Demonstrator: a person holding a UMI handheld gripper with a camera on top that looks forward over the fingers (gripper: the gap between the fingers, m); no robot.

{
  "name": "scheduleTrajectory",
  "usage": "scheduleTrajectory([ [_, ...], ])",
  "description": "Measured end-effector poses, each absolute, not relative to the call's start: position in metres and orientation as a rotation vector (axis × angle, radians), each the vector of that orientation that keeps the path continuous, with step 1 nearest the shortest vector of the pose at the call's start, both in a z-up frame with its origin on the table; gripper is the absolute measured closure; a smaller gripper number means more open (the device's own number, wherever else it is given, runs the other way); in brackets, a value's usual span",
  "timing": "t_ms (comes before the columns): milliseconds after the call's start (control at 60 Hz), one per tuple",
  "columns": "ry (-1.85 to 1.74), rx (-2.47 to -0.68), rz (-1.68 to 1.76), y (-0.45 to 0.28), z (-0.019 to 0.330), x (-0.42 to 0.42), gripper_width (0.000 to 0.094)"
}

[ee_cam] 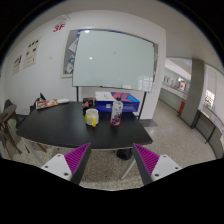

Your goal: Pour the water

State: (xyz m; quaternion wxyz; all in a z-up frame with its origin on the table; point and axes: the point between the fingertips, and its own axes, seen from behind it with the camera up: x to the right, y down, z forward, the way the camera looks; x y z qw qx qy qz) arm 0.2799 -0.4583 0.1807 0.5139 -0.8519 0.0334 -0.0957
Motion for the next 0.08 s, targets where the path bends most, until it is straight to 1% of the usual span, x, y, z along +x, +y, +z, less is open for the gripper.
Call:
scheduleTrajectory([
  [83,0.072,-2.058,-0.23,-0.4571,0.1794,0.2836,0.0091],
])
